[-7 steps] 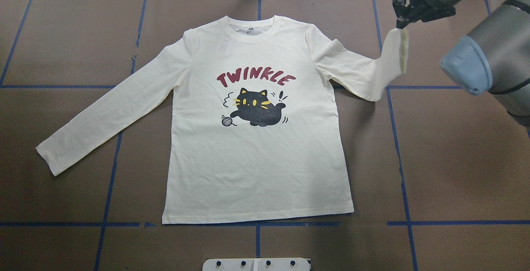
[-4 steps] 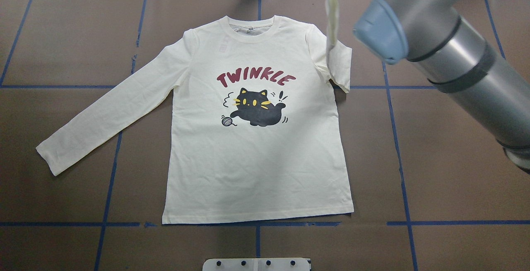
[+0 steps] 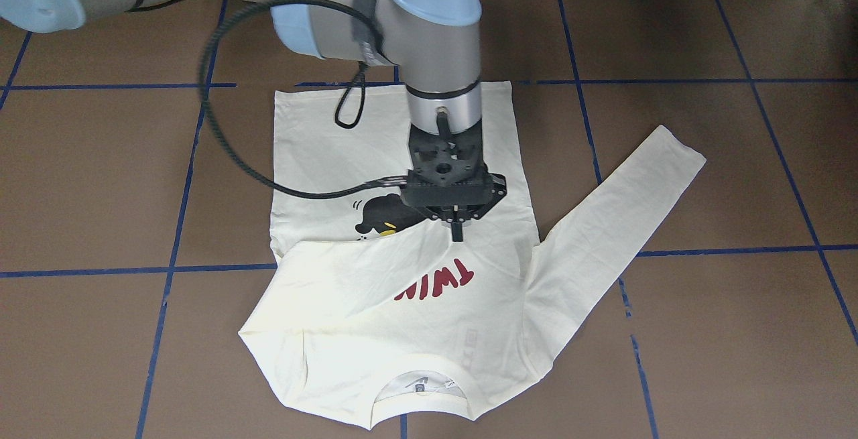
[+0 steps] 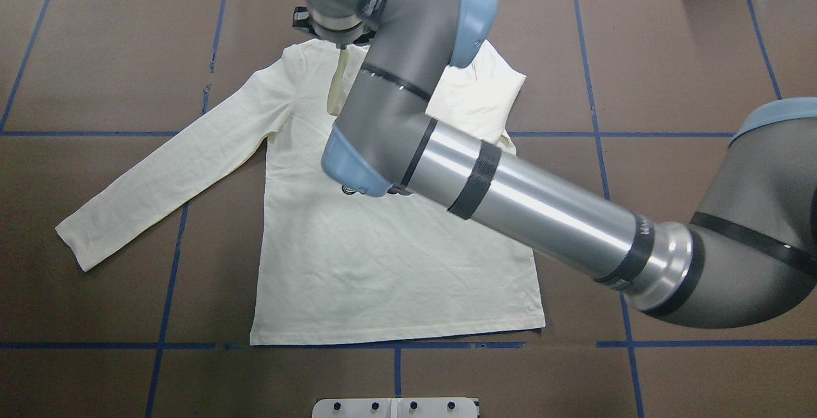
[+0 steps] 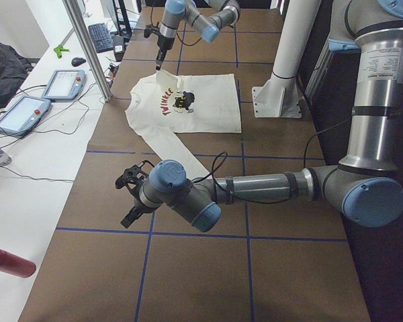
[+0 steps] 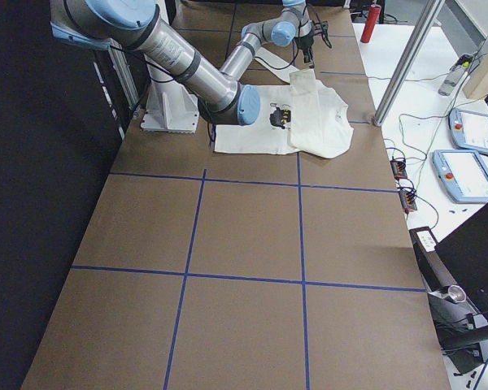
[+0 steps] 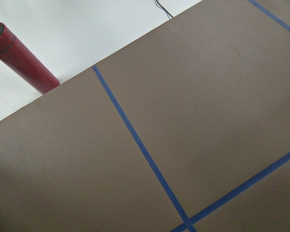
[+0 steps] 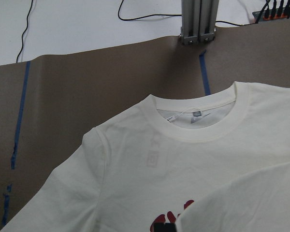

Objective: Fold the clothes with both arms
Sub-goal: 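Grasp the sleeve cuff with the right gripper and fold it across the shirt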

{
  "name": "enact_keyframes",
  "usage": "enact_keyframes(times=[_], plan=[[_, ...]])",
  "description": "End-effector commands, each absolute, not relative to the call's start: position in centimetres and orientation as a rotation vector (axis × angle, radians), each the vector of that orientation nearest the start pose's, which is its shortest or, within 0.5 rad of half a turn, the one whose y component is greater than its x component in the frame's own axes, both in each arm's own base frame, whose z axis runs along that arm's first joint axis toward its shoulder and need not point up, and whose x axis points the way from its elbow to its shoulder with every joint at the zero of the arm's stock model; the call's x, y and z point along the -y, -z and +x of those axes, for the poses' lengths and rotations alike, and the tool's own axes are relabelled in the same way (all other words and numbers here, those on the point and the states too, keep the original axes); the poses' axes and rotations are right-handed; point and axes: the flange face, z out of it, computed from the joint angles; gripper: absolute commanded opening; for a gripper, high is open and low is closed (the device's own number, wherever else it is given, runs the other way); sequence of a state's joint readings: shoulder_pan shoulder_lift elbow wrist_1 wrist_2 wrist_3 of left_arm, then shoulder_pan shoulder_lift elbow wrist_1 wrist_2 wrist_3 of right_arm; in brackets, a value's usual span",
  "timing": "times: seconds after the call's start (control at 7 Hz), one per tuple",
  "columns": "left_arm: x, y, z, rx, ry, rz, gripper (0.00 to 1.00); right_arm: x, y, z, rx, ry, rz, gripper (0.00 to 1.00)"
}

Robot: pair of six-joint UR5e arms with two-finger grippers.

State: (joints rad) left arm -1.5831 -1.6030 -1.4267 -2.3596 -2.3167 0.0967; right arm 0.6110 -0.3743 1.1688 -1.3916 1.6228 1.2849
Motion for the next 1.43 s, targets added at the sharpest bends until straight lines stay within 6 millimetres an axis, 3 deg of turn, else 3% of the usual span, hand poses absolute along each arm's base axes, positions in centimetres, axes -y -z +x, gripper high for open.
enact_keyframes(times=[0.0,0.14,0.29,0.43,0.57,0.71,1.0,1.14,1.29], plan=[[52.6,-62.8,-7.3,-0.682,-0.327,0.681,1.00,54.0,0.4,-66.8,0.936,-0.321,0.418,0.00],[52.6,-62.8,-7.3,-0.682,-0.329,0.682,1.00,53.8,1.0,-68.0,0.922,-0.329,0.426,0.00],[52.6,-62.8,-7.2,-0.682,-0.329,0.681,1.00,53.9,1.5,-67.9,0.931,-0.350,0.419,0.08],[52.6,-62.8,-7.2,-0.682,-0.329,0.681,1.00,54.0,2.1,-67.7,0.936,-0.356,0.419,0.99],[52.6,-62.5,-7.3,-0.681,-0.329,0.687,1.00,54.5,3.0,-67.0,0.947,-0.365,0.417,1.00],[53.2,-60.9,-7.2,-0.677,-0.341,0.716,1.00,55.9,3.7,-65.5,0.955,-0.371,0.382,1.00],[54.7,-58.6,-7.2,-0.669,-0.365,0.776,1.00,60.7,5.3,-59.3,0.913,-0.359,0.232,1.00],[54.6,-58.2,-7.1,-0.665,-0.379,0.819,1.00,63.8,3.9,-55.5,0.866,-0.308,0.174,1.00],[54.5,-57.0,-5.0,-0.732,-0.373,0.837,1.00,66.9,1.4,-51.1,0.829,-0.255,0.165,1.00]])
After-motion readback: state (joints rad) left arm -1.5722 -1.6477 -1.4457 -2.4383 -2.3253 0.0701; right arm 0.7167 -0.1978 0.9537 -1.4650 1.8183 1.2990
